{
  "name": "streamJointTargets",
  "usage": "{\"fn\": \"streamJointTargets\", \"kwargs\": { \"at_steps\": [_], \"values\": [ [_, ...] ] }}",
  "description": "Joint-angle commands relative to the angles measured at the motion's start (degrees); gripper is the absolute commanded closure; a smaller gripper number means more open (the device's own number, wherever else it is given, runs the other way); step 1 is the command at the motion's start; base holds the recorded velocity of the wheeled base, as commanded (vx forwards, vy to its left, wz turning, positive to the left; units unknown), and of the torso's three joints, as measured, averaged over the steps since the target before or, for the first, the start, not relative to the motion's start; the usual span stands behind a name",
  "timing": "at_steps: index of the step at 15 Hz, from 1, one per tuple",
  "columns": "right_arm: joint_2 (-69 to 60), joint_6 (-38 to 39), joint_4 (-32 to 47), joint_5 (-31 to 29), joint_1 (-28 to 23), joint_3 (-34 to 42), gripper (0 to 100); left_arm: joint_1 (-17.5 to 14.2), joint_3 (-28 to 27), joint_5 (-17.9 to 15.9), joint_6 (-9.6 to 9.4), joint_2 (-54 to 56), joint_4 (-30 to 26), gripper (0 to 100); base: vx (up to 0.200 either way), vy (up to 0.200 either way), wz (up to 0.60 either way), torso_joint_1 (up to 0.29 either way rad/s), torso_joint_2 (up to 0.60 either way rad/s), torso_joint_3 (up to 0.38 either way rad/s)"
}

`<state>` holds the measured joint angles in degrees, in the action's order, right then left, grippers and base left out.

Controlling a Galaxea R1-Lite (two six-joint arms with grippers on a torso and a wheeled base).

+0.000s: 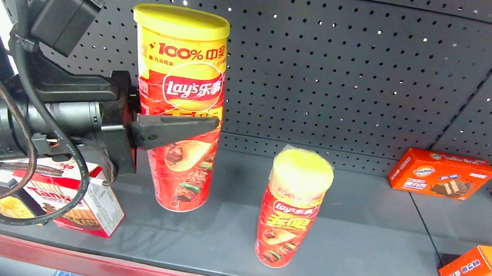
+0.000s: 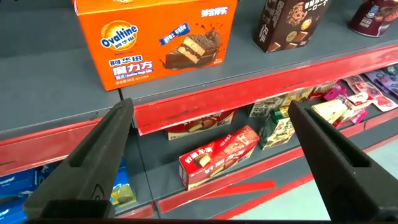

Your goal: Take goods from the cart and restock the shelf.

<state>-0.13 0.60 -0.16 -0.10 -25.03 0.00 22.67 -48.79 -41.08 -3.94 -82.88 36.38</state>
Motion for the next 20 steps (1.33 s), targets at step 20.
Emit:
{"fn": "streamJointTargets", "kwargs": {
  "at_steps": [20],
  "values": [
    [0.1, 0.0, 0.0, 0.0, 0.0, 0.0, 0, 2.1, -32.7, 3.5, 6.66, -39.6, 10.6, 100, 0.000, 0.000, 0.00, 0.000, 0.00, 0.000]
  ]
}}
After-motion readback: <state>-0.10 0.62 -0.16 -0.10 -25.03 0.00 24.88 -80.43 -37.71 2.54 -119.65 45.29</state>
